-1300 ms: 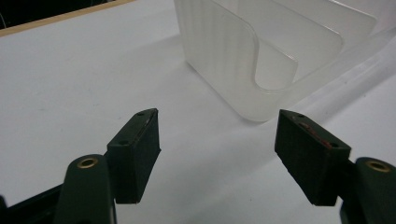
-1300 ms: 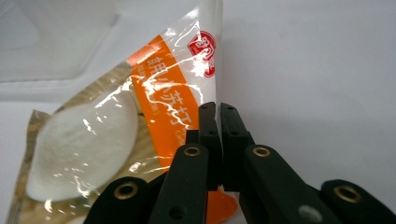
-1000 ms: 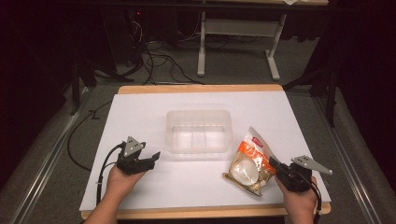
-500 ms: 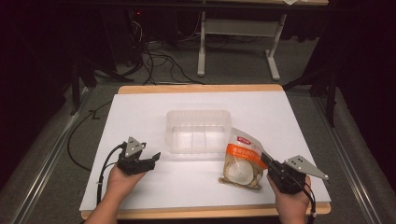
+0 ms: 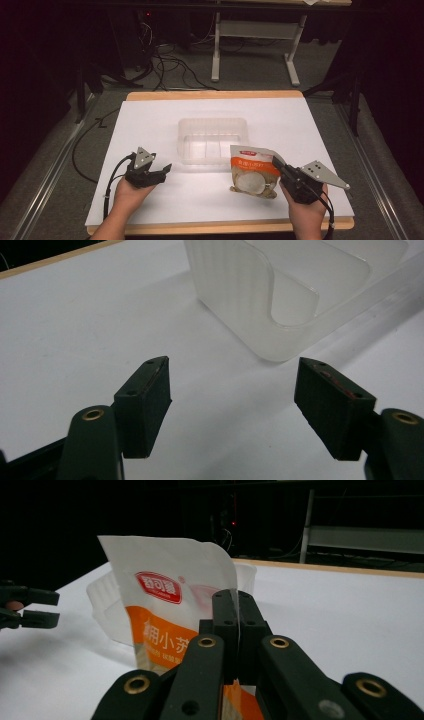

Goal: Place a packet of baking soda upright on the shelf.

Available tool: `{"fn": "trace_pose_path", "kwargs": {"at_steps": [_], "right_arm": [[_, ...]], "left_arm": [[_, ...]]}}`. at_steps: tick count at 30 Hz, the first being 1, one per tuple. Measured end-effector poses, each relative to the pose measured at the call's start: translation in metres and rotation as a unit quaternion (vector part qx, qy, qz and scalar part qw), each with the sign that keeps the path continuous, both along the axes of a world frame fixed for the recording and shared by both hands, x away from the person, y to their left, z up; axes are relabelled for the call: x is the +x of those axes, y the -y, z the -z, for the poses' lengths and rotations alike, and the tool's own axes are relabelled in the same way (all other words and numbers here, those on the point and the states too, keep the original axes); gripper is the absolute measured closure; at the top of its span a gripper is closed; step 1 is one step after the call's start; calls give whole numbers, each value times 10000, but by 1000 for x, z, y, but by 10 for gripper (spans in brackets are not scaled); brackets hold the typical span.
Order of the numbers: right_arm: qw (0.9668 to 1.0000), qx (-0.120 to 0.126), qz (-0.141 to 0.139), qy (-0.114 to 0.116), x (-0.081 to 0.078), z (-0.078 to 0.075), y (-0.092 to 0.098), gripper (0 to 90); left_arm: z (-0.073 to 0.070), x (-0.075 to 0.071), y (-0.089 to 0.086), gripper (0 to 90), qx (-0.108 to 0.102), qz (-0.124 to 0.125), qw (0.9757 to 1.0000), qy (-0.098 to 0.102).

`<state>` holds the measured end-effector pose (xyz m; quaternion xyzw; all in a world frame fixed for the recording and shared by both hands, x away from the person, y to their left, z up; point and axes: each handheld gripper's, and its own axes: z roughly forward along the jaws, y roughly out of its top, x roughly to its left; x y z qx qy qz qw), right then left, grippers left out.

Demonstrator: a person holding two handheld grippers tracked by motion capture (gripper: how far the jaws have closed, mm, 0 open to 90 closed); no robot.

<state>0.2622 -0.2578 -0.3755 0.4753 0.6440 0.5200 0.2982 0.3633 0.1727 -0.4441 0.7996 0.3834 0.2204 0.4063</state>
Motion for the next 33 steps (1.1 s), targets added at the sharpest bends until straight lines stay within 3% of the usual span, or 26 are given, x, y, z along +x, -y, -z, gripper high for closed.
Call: {"fn": "trace_pose_path", "kwargs": {"at_steps": [14,19,27,33], "right_arm": [[9988,217,405,157,-4,-8,19,900],[9991,146,367,164,5,-6,8,900],[9996,-192,72,191,24,0,-30,900],[9991,-353,-77,209,23,7,-43,900]], "left_arm": [[0,0,0,312,7,10,10000,14],[-1,-1,0,312,4,-6,10000,17],[-2,-2,-2,311,0,10,10000,32],[-2,-2,-4,311,-12,-9,10000,49]]}}
